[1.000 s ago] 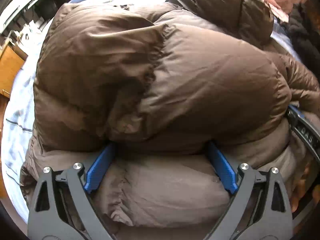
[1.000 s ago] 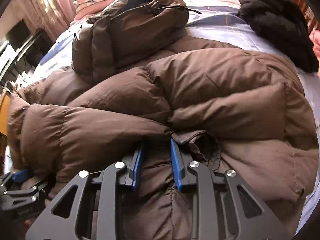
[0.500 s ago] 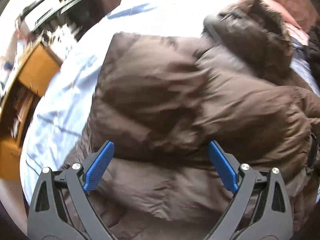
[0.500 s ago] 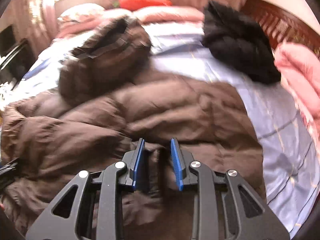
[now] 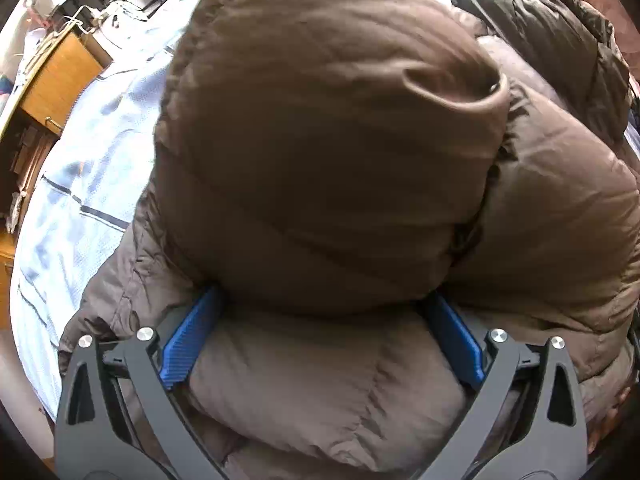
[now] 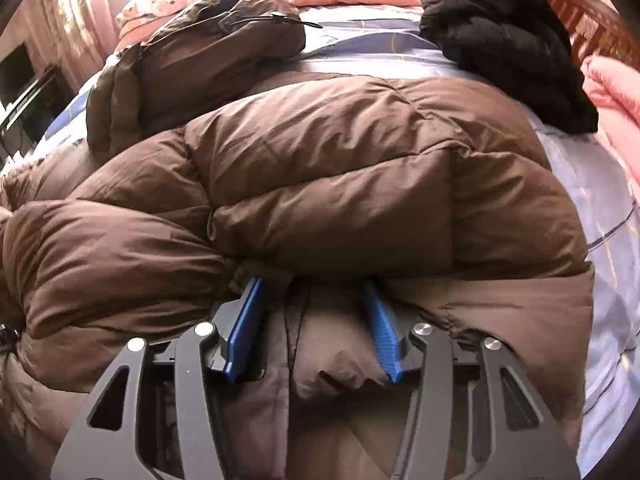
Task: Fold large clothes
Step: 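Fold the hem up toward the hood with both tools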
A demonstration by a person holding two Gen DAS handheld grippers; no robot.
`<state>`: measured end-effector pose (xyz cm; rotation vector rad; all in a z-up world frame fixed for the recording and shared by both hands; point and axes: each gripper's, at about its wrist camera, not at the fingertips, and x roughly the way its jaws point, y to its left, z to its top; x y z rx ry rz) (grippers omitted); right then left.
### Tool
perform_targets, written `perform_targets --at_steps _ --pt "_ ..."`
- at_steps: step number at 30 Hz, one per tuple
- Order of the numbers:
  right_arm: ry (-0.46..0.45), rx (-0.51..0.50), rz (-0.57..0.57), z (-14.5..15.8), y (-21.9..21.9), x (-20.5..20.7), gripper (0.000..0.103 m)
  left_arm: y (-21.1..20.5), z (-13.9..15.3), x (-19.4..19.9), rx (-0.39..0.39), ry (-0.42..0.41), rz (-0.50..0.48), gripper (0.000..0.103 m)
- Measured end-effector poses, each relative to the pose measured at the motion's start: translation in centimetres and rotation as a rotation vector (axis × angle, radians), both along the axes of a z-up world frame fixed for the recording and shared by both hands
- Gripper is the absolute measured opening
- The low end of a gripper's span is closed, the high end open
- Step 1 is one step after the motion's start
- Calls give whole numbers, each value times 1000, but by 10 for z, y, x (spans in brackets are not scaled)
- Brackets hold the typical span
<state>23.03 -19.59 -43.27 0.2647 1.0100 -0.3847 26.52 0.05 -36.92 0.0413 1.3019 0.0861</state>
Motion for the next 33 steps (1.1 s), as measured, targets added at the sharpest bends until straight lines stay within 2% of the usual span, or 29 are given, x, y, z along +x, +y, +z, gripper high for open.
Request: perform_targets --at_steps 2,4,5,6,8,10,12,14,15,16,18,20,22,25,27,29,31,33 --pt "8 -5 -41 15 3 -4 52 -2 12 -3 18 -30 23 98" --pt "-79 1 -75 38 10 -13 52 -8 28 -10 13 -76 17 97" --pt "-140 4 -43 52 22 -16 52 -13 38 -12 5 -112 -7 97" --pt "-152 -16 4 59 36 -15 52 -20 45 -15 20 -137 -33 97" --pt "-78 -39 98 51 64 -4 52 -34 45 -18 65 -147 -94 97" --pt "26 -68 135 28 82 3 52 -45 37 -22 88 -117 -114 95" --pt "31 -90 133 24 86 3 52 -48 44 -29 48 -115 -107 92" --pt "9 -38 95 40 76 2 52 -55 65 -39 -4 -132 -115 94" --pt "-31 8 59 52 68 0 57 -56 76 -44 -24 -146 -116 94" --pt "-120 79 3 73 53 -5 72 -61 81 -46 -38 -151 -115 96" --pt "-217 131 -52 101 34 0 87 -60 94 -54 -93 -147 -116 99" --pt "-236 138 -66 119 14 24 88 -62 87 -51 -121 -117 -124 99" --pt "-220 126 -98 127 -16 63 88 -70 74 -54 -93 -87 -142 99" --pt "-116 58 -103 126 -49 133 88 -86 42 -59 -31 -11 -164 98" --pt "-68 -35 -104 123 -63 182 88 -89 23 -54 -22 38 -161 99" --pt "-10 -119 -93 115 -69 222 88 -96 10 -49 29 40 -184 101" --pt "54 -119 -98 100 -81 252 88 -102 1 -45 75 37 -217 101" --pt "109 -98 -104 86 -88 268 88 -101 -9 -40 73 55 -218 101"
